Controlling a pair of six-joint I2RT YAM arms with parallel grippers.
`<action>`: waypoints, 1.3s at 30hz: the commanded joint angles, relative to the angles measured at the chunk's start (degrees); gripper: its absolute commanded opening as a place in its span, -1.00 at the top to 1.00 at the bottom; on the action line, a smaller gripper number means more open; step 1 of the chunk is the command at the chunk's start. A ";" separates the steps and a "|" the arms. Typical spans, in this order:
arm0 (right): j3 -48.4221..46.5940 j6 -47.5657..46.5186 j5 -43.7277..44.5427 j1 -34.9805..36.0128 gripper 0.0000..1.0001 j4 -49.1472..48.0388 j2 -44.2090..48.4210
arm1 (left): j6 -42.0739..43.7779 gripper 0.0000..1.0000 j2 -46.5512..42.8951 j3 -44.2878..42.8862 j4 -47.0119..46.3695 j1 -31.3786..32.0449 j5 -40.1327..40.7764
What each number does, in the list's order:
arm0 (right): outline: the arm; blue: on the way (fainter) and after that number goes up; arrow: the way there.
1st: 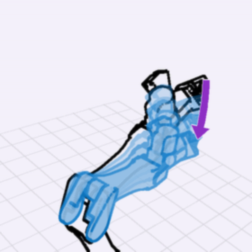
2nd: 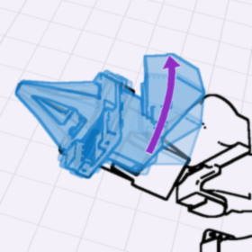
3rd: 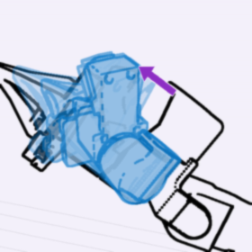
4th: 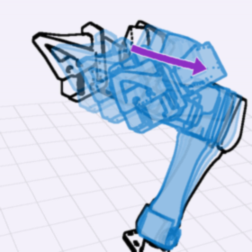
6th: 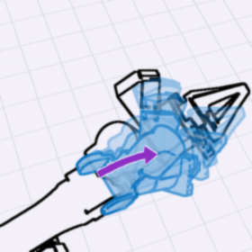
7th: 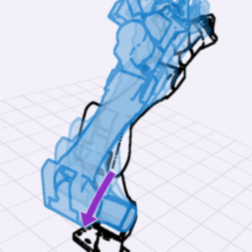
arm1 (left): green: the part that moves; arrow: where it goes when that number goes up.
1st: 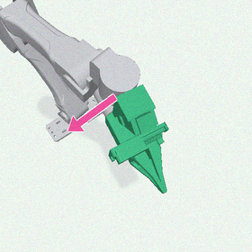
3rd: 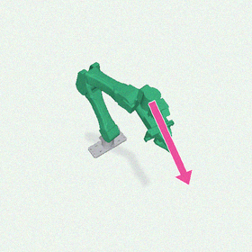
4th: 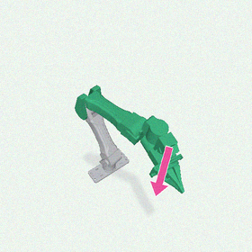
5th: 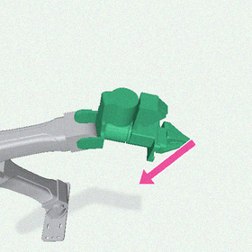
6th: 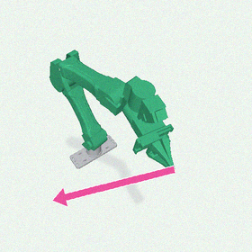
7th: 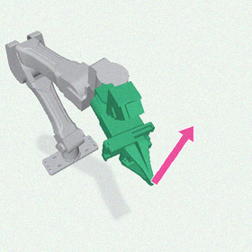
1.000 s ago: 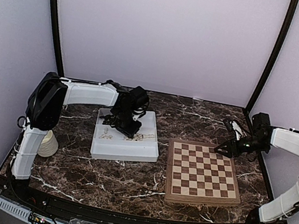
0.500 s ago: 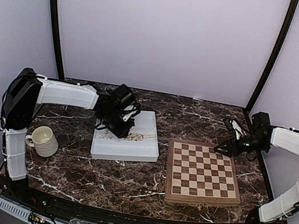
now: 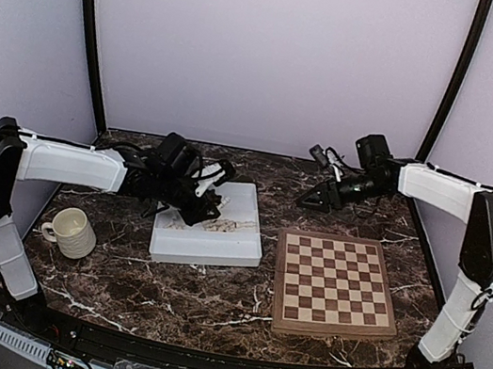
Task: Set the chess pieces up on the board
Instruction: Pick up the chess pile from the storage box, then pass from the left arm to the right
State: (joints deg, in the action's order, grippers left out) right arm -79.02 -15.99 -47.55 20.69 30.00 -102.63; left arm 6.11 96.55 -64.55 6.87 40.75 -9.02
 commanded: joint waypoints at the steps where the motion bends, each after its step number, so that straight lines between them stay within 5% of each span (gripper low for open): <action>1: -9.30 9.40 -4.42 5.45 -0.20 -1.91 -6.71 | 2.63 0.90 -3.22 2.34 -6.24 -0.01 -3.67; 17: -24.78 20.60 -10.56 15.87 -0.29 -2.98 -20.69 | 2.81 0.85 -5.39 4.43 -10.37 -0.07 -8.71; 31: -25.08 23.19 -11.78 16.51 0.15 -5.26 -22.15 | 2.88 0.83 -4.36 3.29 -9.06 -0.06 -10.84; 39: -24.20 22.64 -11.97 16.59 0.16 -4.90 -21.68 | 2.77 0.82 -4.13 3.12 -8.99 -0.11 -10.39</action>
State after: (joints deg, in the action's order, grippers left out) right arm -102.43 6.76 -58.52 36.75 26.11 -123.90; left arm 8.38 93.82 -60.49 -2.07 40.75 -18.65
